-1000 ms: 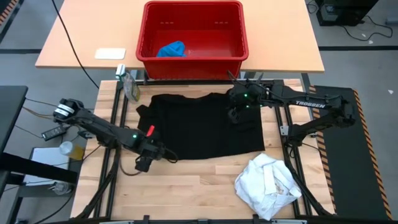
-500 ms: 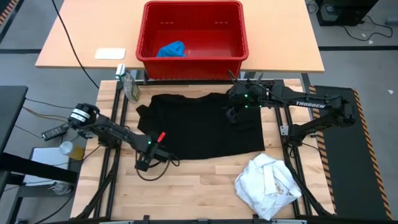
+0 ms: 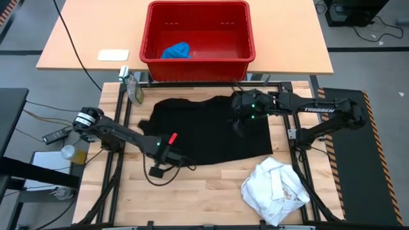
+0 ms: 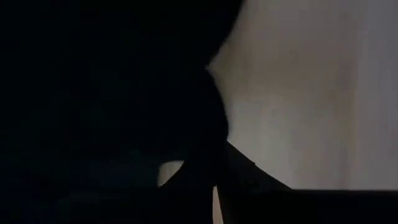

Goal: Fold laundry
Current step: Fold the black shirt

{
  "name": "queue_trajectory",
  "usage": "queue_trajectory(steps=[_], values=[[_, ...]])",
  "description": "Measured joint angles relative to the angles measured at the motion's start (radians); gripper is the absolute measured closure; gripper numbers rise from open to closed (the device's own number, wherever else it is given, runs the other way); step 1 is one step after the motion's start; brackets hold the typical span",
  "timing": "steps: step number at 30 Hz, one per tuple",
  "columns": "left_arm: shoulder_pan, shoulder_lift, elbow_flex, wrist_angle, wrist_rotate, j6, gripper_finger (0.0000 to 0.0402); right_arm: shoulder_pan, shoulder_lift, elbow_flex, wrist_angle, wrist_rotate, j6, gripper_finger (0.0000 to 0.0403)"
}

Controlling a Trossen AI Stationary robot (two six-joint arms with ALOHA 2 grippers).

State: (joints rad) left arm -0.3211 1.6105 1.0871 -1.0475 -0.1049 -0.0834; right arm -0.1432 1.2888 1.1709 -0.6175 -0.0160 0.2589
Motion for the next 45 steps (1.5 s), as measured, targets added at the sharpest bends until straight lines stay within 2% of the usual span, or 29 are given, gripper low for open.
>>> queue_trajectory(steps=[6,14,20,24,28,34,36,39,42,45], values=[[0.029,-0.044,0.225,-0.032,0.002,-0.007,0.0399,0.119,0.008,0.0,0.073,-0.004,-0.1,0.0205],[0.08,-0.054,0.375,-0.06,0.014,-0.118,0.04,0.228,0.103,0.0,0.287,-0.01,-0.047,0.0201],[0.08,-0.054,0.442,-0.093,0.017,-0.203,0.0401,0.32,0.177,0.002,0.383,0.124,-0.041,0.0196],[0.084,-0.054,0.48,-0.148,0.017,-0.248,0.0401,0.379,0.223,0.051,0.378,0.227,-0.017,0.0196],[0.084,-0.054,0.508,-0.158,0.017,-0.298,0.0401,0.407,0.294,0.113,0.378,0.239,0.001,0.0192],[0.084,-0.054,0.545,-0.144,0.024,-0.332,0.0401,0.413,0.422,0.228,0.376,0.246,0.038,0.0146],[0.082,-0.054,0.559,-0.142,0.029,-0.353,0.0401,0.419,0.452,0.259,0.384,0.296,0.038,0.0125],[0.067,-0.054,0.577,-0.141,0.029,-0.374,0.04,0.437,0.475,0.284,0.378,0.431,0.045,0.0102],[0.045,-0.054,0.584,-0.131,0.026,-0.378,0.04,0.459,0.477,0.286,0.385,0.521,-0.011,0.0097],[0.024,-0.054,0.584,-0.107,-0.005,-0.379,0.04,0.467,0.487,0.288,0.389,0.51,-0.049,0.0106]])
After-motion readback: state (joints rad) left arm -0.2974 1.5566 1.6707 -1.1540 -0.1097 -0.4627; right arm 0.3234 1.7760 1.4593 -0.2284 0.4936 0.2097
